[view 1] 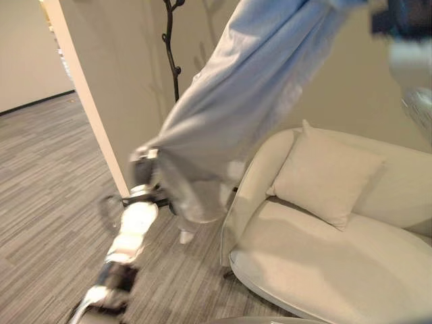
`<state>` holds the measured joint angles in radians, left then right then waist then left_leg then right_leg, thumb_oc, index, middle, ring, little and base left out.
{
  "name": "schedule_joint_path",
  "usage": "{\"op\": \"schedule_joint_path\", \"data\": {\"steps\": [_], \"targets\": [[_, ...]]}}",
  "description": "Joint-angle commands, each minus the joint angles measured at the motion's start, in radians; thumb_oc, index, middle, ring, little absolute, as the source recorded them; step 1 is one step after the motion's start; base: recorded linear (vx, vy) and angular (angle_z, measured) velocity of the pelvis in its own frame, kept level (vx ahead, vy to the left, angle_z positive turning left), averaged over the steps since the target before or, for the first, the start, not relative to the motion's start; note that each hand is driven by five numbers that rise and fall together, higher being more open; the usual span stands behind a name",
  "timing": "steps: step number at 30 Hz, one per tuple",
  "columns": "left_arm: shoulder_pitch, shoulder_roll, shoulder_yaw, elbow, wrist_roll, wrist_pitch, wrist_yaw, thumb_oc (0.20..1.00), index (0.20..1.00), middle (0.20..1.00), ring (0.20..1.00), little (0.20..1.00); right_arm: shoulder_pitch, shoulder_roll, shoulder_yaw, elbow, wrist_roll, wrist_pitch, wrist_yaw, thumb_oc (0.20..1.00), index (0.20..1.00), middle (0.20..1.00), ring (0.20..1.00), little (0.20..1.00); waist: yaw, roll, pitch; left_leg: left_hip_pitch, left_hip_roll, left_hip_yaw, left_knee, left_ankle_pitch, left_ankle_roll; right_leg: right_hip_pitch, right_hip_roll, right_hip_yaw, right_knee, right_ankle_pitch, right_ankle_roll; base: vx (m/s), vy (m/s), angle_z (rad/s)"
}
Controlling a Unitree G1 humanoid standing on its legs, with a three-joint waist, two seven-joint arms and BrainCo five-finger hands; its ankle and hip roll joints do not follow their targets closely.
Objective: Hang the clothes on the sofa on the clothes rack.
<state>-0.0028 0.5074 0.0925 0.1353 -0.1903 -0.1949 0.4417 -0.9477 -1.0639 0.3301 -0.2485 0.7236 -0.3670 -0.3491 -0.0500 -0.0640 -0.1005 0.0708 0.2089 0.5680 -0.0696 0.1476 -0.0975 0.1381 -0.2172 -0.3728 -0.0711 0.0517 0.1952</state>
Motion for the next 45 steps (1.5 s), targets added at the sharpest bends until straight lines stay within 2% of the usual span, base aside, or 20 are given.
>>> {"op": "schedule_joint_path", "data": {"steps": [1, 3, 4, 8, 14, 15, 16, 17, 19, 21, 23, 27, 28, 29, 31, 36, 37, 42, 44, 45], "targets": [[-0.014, -0.015, 0.095, -0.106, 0.21, -0.05, 0.043, 0.2, 0.2, 0.2, 0.2, 0.2, 0.018, 0.0, -0.091, 0.103, -0.053, -0.006, 0.098, 0.2, 0.2, 0.2, 0.2, 0.2, 0.072, 0.013, 0.057, -0.101, 0.106, -0.054, 0.031, 0.188, -0.11, 0.022, 0.018, -0.053, 0.057, -0.052, -0.022, -0.11, -0.074, -0.03], [0.037, -0.01, 0.149, -0.162, 0.236, -0.045, 0.054, 0.2, 0.2, 0.2, 0.2, 0.2, 0.174, 0.03, -0.213, 0.045, -0.092, 0.001, 0.101, 0.2, 0.2, 0.2, 0.2, 0.2, 0.087, 0.01, 0.068, -0.127, 0.122, -0.069, 0.064, 0.193, -0.121, 0.03, 0.024, -0.061, 0.044, -0.051, -0.026, -0.11, -0.016, 0.14], [0.112, -0.036, 0.228, -0.255, 0.304, -0.069, 0.096, 0.2, 0.2, 0.2, 0.2, 0.2, 0.375, 0.116, -0.322, -0.026, -0.193, 0.003, 0.099, 0.2, 0.2, 0.2, 0.2, 0.2, 0.104, 0.014, 0.11, -0.143, 0.181, -0.067, 0.134, 0.176, -0.152, 0.055, 0.013, -0.08, 0.017, -0.051, -0.018, -0.11, 0.087, 0.37], [0.154, -0.086, 0.237, -0.315, 0.325, -0.081, 0.111, 0.2, 0.2, 0.2, 0.2, 0.2, 0.526, 0.243, -0.354, -0.116, -0.331, 0.052, 0.089, 0.2, 0.2, 0.2, 0.2, 0.2, 0.087, 0.016, 0.124, -0.07, 0.292, -0.037, 0.149, 0.147, -0.145, 0.018, -0.048, -0.088, 0.038, -0.019, 0.0, -0.05, 0.267, 0.37], [0.043, -0.093, 0.044, -0.241, 0.27, -0.071, 0.108, 0.2, 0.2, 0.2, 0.2, 0.2, 0.686, 0.328, -0.435, -0.21, -0.435, 0.052, 0.029, 0.2, 0.2, 0.2, 0.2, 0.2, 0.059, -0.024, 0.161, -0.103, 0.5, -0.164, 0.116, 0.314, -0.164, -0.021, -0.249, -0.124, 0.104, 0.011, 0.067, 0.06, 0.495, 0.47], [0.02, -0.09, -0.002, -0.235, 0.253, -0.078, 0.094, 0.2, 0.2, 0.2, 0.2, 0.2, 0.731, 0.356, -0.464, -0.244, -0.447, 0.057, 0.022, 0.2, 0.2, 0.2, 0.2, 0.2, 0.054, -0.018, 0.158, -0.143, 0.499, -0.212, 0.139, 0.286, -0.164, 0.0, -0.264, -0.129, 0.107, 0.007, 0.067, 0.54, 0.783, 0.94], [-0.001, -0.092, -0.082, -0.244, 0.22, -0.078, 0.042, 0.2, 0.2, 0.2, 0.2, 0.2, 0.832, 0.412, -0.524, -0.286, -0.499, 0.071, 0.003, 0.2, 0.2, 0.2, 0.2, 0.2, 0.036, -0.001, 0.137, -0.237, 0.451, -0.19, 0.227, 0.114, -0.164, 0.058, -0.298, -0.143, 0.096, 0.084, 0.067, 0.61, 0.8, 0.99], [-0.004, -0.081, -0.131, -0.234, 0.209, -0.082, 0.021, 0.2, 0.2, 0.2, 0.2, 0.2, 0.894, 0.438, -0.554, -0.296, -0.507, 0.067, -0.006, 0.2, 0.2, 0.2, 0.2, 0.2, 0.03, 0.001, 0.136, -0.289, 0.43, -0.191, 0.288, 0.065, -0.164, 0.067, -0.333, -0.134, 0.101, 0.171, 0.067, 0.54, 0.651, 1.07], [-0.023, -0.061, -0.159, -0.235, 0.209, -0.093, 0.006, 0.2, 0.2, 0.2, 0.2, 0.2, 0.904, 0.469, -0.563, -0.315, -0.522, 0.077, -0.008, 0.2, 0.2, 0.2, 0.2, 0.2, 0.026, 0.001, 0.137, -0.317, 0.381, -0.204, 0.324, -0.016, -0.157, 0.065, -0.357, -0.119, 0.121, 0.21, 0.067, 0.28, 0.368, 1.1], [-0.034, 0.035, -0.164, -0.273, 0.258, -0.097, 0.016, 0.2, 0.2, 0.2, 0.2, 0.2, 0.857, 0.514, -0.528, -0.274, -0.558, 0.082, -0.049, 0.2, 0.2, 0.2, 0.2, 0.2, -0.003, -0.005, 0.162, -0.29, 0.267, -0.115, 0.307, -0.079, -0.065, -0.077, -0.402, -0.05, 0.332, 0.329, 0.064, 0.34, 0.776, 0.54], [-0.015, 0.065, -0.131, -0.297, 0.262, -0.104, 0.026, 0.2, 0.2, 0.2, 0.2, 0.2, 0.85, 0.507, -0.526, -0.26, -0.576, 0.086, -0.054, 0.2, 0.2, 0.2, 0.2, 0.2, -0.03, 0.004, 0.172, -0.238, 0.182, -0.074, 0.231, -0.087, -0.019, -0.175, -0.325, 0.014, 0.445, 0.267, 0.051, 0.25, 0.764, 0.1], [-0.001, 0.07, -0.104, -0.282, 0.278, -0.097, 0.041, 0.2, 0.2, 0.2, 0.2, 0.2, 0.864, 0.501, -0.56, -0.265, -0.58, 0.052, -0.052, 0.2, 0.2, 0.2, 0.2, 0.2, -0.079, 0.01, 0.183, -0.138, 0.015, -0.001, 0.074, -0.097, 0.039, -0.33, -0.138, -0.003, 0.542, 0.089, 0.018, 0.17, 0.511, 0.3], [-0.003, 0.069, -0.104, -0.28, 0.278, -0.097, 0.041, 0.2, 0.2, 0.2, 0.2, 0.2, 0.865, 0.5, -0.561, -0.266, -0.579, 0.051, -0.051, 0.2, 0.2, 0.2, 0.2, 0.2, -0.078, 0.011, 0.183, -0.134, 0.013, 0.002, 0.064, -0.096, 0.04, -0.332, -0.137, -0.002, 0.546, 0.081, 0.016, 0.18, 0.361, 0.83], [-0.012, 0.034, -0.105, -0.257, 0.272, -0.092, 0.03, 0.2, 0.2, 0.2, 0.2, 0.2, 0.891, 0.497, -0.581, -0.265, -0.578, 0.043, -0.053, 0.2, 0.2, 0.2, 0.2, 0.2, -0.111, 0.021, 0.196, -0.08, -0.058, 0.011, 0.024, -0.121, 0.049, -0.378, -0.033, -0.005, 0.465, 0.016, -0.003, 0.21, 0.296, 0.26], [-0.013, 0.008, -0.11, -0.255, 0.286, -0.097, 0.0, 0.2, 0.2, 0.2, 0.2, 0.2, 0.902, 0.492, -0.599, -0.267, -0.591, 0.043, -0.058, 0.2, 0.2, 0.2, 0.2, 0.2, -0.133, 0.028, 0.199, -0.035, -0.107, 0.013, -0.002, -0.14, 0.052, -0.392, 0.013, -0.027, 0.344, 0.001, -0.02, 0.29, 0.273, -0.6], [-0.05, -0.036, -0.149, -0.225, 0.308, -0.098, -0.057, 0.2, 0.2, 0.2, 0.2, 0.2, 0.932, 0.49, -0.631, -0.276, -0.62, 0.062, -0.078, 0.2, 0.2, 0.2, 0.2, 0.2, -0.195, 0.054, 0.191, 0.028, -0.145, 0.006, -0.018, -0.194, 0.049, -0.446, 0.018, -0.03, 0.178, 0.107, 0.009, 0.28, 0.038, 0.15], [-0.079, -0.04, -0.154, -0.229, 0.311, -0.092, -0.061, 0.2, 0.2, 0.2, 0.2, 0.2, 0.925, 0.501, -0.627, -0.287, -0.638, 0.073, -0.092, 0.2, 0.2, 0.2, 0.2, 0.2, -0.211, 0.059, 0.201, 0.055, -0.147, 0.019, -0.018, -0.207, 0.049, -0.454, -0.027, -0.068, 0.154, 0.147, 0.031, 0.2, -0.052, 0.18], [-0.077, -0.058, -0.171, -0.244, 0.318, -0.099, -0.084, 0.2, 0.2, 0.2, 0.2, 0.2, 0.925, 0.522, -0.616, -0.291, -0.679, 0.077, -0.11, 0.2, 0.2, 0.2, 0.2, 0.2, -0.206, 0.068, 0.176, 0.122, -0.173, 0.058, -0.014, -0.244, 0.061, -0.376, -0.029, -0.128, 0.148, 0.091, -0.022, 0.23, -0.079, -0.18], [-0.074, -0.091, -0.181, -0.222, 0.284, -0.103, -0.087, 0.2, 0.2, 0.2, 0.2, 0.2, 0.934, 0.525, -0.632, -0.296, -0.692, 0.076, -0.114, 0.2, 0.2, 0.2, 0.2, 0.2, -0.218, 0.088, 0.161, 0.136, -0.153, 0.082, 0.064, -0.238, 0.03, -0.327, 0.004, -0.132, 0.143, 0.053, -0.046, 0.42, -0.281, -0.46], [-0.086, -0.095, -0.195, -0.197, 0.259, -0.107, -0.1, 0.2, 0.2, 0.2, 0.2, 0.2, 0.932, 0.512, -0.649, -0.302, -0.718, 0.083, -0.119, 0.2, 0.2, 0.2, 0.2, 0.2, -0.219, 0.097, 0.153, 0.11, -0.091, 0.093, 0.223, -0.167, -0.044, -0.267, 0.045, -0.113, 0.09, 0.03, -0.068, 0.33, -0.326, -0.63]]}}
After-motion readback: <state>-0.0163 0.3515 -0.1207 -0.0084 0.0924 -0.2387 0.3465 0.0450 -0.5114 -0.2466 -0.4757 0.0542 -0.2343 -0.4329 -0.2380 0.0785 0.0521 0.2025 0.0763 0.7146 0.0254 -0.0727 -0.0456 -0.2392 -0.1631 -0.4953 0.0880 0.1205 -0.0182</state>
